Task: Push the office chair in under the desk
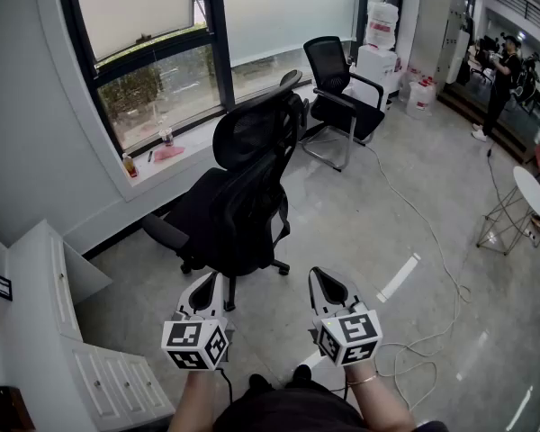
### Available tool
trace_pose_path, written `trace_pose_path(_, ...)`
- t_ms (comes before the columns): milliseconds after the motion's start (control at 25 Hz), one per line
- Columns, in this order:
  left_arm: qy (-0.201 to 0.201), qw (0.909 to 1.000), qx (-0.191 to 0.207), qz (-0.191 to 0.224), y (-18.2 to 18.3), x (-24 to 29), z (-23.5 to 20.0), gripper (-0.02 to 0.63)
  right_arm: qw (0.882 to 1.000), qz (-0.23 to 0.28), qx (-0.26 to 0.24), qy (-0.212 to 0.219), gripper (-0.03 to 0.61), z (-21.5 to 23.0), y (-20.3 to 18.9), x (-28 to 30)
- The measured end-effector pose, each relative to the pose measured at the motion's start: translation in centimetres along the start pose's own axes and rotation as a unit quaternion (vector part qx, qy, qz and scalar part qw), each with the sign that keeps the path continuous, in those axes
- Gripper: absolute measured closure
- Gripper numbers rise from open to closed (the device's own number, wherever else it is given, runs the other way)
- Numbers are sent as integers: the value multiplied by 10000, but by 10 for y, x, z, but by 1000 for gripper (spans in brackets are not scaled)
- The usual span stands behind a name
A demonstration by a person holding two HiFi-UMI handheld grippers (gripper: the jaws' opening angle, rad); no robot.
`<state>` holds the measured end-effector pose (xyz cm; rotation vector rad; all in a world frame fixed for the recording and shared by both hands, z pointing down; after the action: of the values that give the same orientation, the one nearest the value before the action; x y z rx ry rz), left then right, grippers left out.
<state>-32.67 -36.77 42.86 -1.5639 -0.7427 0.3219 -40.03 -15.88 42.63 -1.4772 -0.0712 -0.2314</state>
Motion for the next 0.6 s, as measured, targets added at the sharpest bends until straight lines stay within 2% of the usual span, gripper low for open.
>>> trace_pose_path(320,96,9999,76,-19,2,3,8,604,10000,-7,52,11,575,13,0,-6)
trace_pose_path(600,337,9991,231,-117,1,14,5,603,9999,60,67,78,574,32,3,1)
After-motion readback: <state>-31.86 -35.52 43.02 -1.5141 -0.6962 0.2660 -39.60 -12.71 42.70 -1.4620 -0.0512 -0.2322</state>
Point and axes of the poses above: the fingertips, and each gripper's own axes: x forward along the fingers, z to its right, y out of its top, the point moved 4 cm from there along -x, backward along the fingers, and after that the axes turned 2 degrees about -z, right-handed, at the moved point
